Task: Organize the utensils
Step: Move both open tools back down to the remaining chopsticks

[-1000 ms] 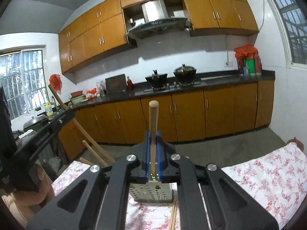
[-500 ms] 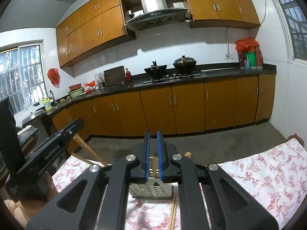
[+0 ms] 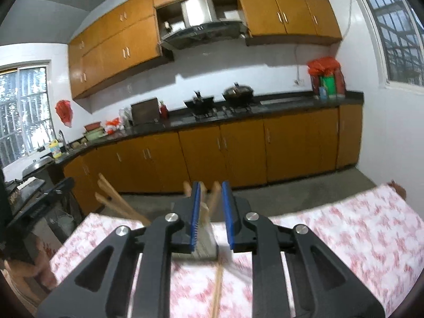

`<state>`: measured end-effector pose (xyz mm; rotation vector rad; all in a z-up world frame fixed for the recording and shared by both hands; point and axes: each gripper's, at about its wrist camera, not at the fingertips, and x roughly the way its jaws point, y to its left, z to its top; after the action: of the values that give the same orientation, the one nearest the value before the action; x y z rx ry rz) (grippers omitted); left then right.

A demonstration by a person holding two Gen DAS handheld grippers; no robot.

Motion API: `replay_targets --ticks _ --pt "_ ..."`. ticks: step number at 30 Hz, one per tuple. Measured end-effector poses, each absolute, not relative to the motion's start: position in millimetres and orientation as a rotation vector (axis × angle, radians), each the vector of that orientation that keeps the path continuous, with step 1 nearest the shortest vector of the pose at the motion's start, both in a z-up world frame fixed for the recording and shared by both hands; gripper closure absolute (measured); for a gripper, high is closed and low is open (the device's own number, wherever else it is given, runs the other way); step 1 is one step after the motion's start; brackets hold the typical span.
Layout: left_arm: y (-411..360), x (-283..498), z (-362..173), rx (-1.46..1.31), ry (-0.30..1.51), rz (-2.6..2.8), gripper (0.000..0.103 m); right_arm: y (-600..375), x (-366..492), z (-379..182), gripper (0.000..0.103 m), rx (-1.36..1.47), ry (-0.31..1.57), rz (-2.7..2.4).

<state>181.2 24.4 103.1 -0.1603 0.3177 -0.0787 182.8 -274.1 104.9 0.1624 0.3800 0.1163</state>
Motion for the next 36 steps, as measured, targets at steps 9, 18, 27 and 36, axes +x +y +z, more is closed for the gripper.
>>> replay_targets --ticks 9,18,27,36 --pt "45.8 169.0 4.1 -0.144 0.603 0.012 0.067 -269.3 181.1 -28.9 0.084 0.166 0.752 0.135" --pt "34.1 159.7 -51.8 -0.122 0.767 -0.035 0.067 -239.8 172.1 -89.1 0.085 0.152 0.902 0.192" --pt "15.7 158.6 -70.2 -0.094 0.813 -0.09 0.069 -234.6 176.5 -94.4 0.095 0.086 0.903 0.162" --pt "-1.8 156.2 -82.2 -0.077 0.863 -0.16 0.08 -259.5 180.8 -94.5 0.095 0.125 0.894 0.073"
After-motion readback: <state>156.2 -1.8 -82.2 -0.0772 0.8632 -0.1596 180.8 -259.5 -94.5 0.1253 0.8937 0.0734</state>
